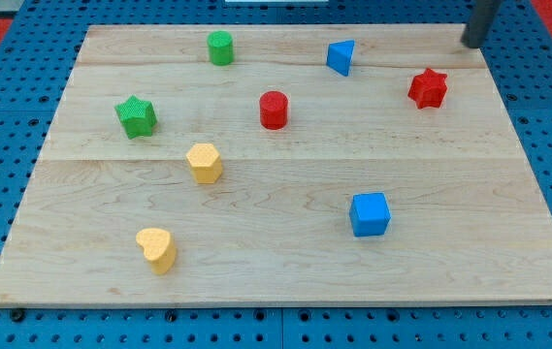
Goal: Move the red star towards the cube
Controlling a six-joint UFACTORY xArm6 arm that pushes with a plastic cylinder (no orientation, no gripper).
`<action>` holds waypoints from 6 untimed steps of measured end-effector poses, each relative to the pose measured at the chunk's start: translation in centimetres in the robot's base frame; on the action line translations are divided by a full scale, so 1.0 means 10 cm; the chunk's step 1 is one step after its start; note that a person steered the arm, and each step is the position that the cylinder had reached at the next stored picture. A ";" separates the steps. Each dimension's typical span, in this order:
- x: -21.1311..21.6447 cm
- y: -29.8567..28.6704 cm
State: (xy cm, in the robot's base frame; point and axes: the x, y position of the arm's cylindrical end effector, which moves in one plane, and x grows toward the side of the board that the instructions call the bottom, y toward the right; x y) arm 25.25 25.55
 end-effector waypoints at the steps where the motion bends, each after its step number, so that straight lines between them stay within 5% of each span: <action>1: 0.51 -0.18; 2: 1.08 -0.18; 4: 0.42 -0.16; 6: 1.37 -0.91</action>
